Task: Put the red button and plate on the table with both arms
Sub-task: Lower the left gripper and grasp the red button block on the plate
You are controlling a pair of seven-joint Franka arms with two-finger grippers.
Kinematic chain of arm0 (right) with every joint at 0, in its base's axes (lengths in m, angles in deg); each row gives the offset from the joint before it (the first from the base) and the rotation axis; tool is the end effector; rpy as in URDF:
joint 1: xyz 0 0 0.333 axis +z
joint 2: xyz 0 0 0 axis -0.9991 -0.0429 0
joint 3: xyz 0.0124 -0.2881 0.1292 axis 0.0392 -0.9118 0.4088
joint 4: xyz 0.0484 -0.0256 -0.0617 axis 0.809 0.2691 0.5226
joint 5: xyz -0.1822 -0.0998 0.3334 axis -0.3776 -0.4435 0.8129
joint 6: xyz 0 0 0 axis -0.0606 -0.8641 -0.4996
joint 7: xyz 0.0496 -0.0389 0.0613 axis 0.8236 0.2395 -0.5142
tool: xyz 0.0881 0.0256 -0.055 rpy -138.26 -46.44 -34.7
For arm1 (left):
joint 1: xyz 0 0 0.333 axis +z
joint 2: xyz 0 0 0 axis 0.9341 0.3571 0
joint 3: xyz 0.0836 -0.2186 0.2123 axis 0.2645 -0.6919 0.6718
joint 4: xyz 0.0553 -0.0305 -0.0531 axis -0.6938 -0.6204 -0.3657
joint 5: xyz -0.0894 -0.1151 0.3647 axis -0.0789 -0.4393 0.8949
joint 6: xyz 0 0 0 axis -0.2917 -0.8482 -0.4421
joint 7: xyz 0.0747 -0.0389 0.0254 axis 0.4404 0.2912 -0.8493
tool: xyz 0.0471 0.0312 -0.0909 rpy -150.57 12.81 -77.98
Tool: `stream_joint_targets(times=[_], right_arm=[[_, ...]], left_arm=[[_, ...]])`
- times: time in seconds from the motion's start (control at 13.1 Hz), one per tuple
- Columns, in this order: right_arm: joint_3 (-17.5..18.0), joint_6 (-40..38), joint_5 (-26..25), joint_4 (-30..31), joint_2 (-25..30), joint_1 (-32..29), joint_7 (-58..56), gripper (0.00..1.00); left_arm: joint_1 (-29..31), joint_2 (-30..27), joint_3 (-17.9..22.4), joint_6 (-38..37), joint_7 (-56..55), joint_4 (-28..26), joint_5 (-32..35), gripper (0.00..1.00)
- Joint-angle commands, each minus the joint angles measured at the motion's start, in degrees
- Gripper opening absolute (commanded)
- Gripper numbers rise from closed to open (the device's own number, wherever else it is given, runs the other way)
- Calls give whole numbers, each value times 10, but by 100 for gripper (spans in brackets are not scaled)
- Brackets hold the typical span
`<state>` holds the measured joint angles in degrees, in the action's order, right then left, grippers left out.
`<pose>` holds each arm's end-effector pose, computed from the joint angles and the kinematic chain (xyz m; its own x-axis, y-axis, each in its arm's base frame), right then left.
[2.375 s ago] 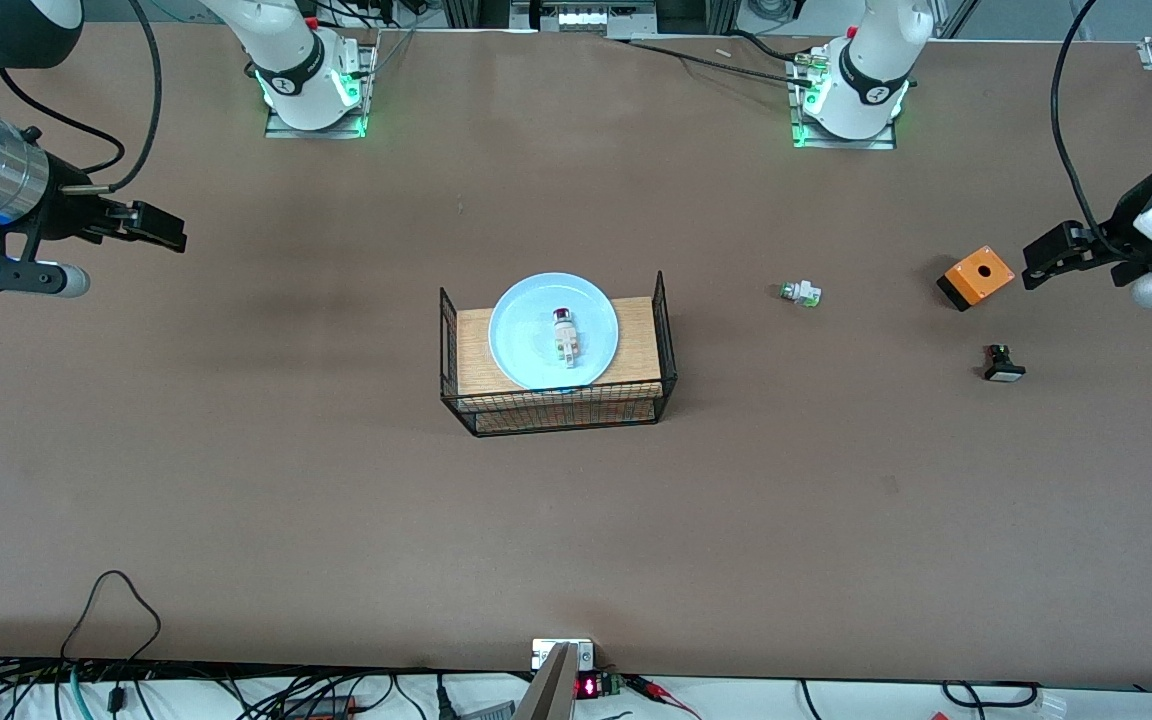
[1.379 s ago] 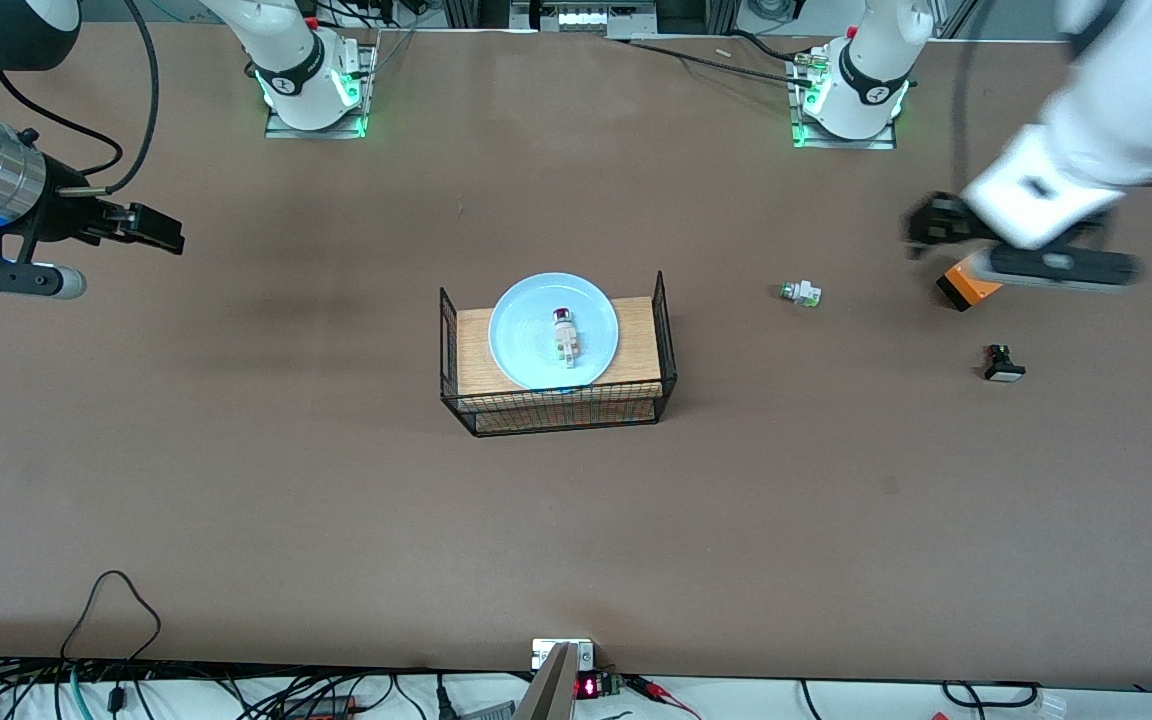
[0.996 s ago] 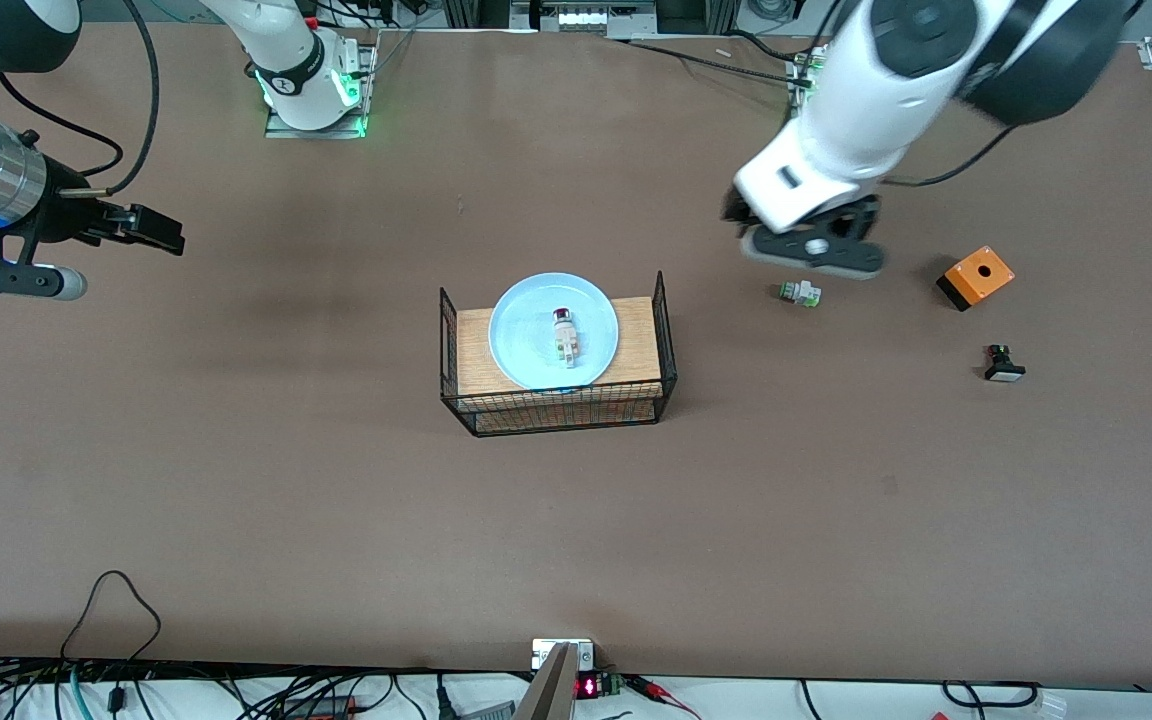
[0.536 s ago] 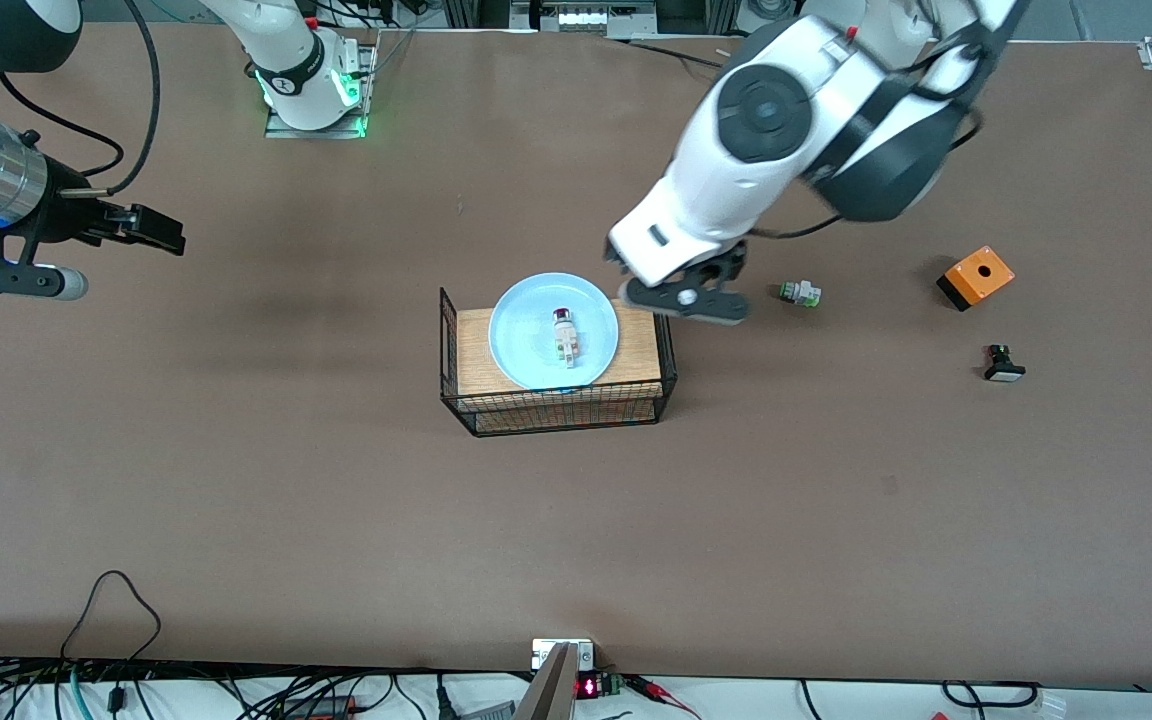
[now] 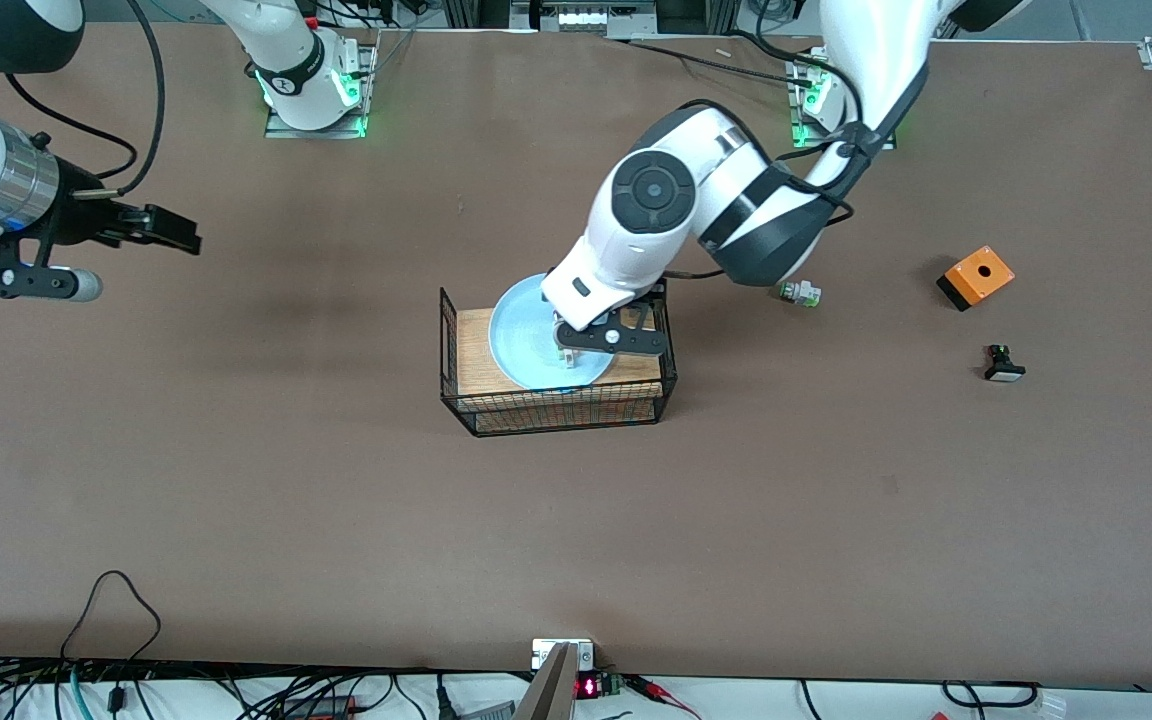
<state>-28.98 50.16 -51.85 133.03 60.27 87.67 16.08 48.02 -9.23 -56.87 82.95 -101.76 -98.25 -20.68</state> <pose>0.5637 0.0682 0.5680 0.9713 -0.1063 -0.2127 -0.1208 -0.9911 -0.0561 0.5548 -0.4753 0.4060 0.9923 -0.0249 -0.1214 -0.0084 -0.9909 0.1344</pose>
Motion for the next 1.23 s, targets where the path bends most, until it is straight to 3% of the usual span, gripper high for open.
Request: stream_joint_targets(times=[0.0,0.23,0.61,1.0,1.07,1.15], right_arm=[[2,2,43,-6,-2,2,65,100],[3,18,82,-6,-13,21,120,100],[3,31,83,-20,-40,28,109,100],[3,31,84,-20,-52,33,116,100],[4,31,88,-22,-54,35,116,100],[3,31,92,-25,-54,44,120,100]], left_arm=[[-63,17,50,-11,-34,48,11,100],[-69,34,57,-4,-35,56,11,100],[-72,62,57,51,-32,57,11,100],[-72,74,58,58,-24,54,13,100],[-72,74,58,58,-24,54,12,97],[-72,74,58,58,-24,53,13,82]])
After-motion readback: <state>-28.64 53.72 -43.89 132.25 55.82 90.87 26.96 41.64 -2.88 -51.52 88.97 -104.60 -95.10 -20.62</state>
